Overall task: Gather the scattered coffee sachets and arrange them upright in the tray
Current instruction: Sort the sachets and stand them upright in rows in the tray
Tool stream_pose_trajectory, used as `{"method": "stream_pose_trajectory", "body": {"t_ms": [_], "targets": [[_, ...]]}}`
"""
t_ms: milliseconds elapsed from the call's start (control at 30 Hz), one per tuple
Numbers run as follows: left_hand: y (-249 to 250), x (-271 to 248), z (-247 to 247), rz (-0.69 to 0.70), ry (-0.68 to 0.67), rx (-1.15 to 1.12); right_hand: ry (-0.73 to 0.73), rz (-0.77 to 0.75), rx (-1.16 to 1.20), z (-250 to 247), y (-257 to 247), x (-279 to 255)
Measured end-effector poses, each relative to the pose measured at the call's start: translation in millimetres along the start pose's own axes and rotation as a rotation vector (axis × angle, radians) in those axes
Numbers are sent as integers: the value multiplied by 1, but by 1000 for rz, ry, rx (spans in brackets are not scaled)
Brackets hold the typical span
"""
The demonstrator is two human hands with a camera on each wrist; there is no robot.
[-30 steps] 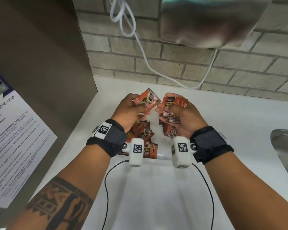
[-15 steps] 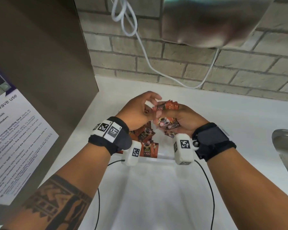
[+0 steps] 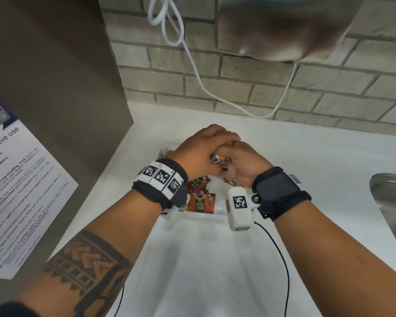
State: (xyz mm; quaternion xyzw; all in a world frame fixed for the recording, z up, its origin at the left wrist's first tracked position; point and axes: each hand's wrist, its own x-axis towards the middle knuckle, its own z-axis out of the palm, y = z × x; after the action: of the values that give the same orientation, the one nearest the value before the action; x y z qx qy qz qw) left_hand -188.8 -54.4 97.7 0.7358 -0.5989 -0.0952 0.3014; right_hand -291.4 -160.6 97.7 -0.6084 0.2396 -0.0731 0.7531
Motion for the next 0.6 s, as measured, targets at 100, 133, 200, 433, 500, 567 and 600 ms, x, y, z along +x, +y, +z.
{"method": "stream_pose_trajectory", "body": {"t_ms": [100, 133, 200, 433, 500, 567, 600], "targets": [[-1, 2, -3, -52, 5, 74, 91, -52, -245, 2, -2, 1], [-1, 3, -4, -60, 3, 79, 98, -77, -294, 3, -2, 2], [1, 5, -6, -35, 7, 81, 95, -109, -303, 3, -4, -1], [4, 11, -16, -209, 158, -680, -14, -181, -166, -10, -20, -16], [8, 11, -14, -362, 199, -1159, -52, -196, -187, -9, -20, -17], [10, 12, -9, -461, 172, -1472, -93, -229, -156, -4, -18, -18], [15, 12, -8, -473, 138, -1515, -118, -246, -133, -2, -17, -20]]}}
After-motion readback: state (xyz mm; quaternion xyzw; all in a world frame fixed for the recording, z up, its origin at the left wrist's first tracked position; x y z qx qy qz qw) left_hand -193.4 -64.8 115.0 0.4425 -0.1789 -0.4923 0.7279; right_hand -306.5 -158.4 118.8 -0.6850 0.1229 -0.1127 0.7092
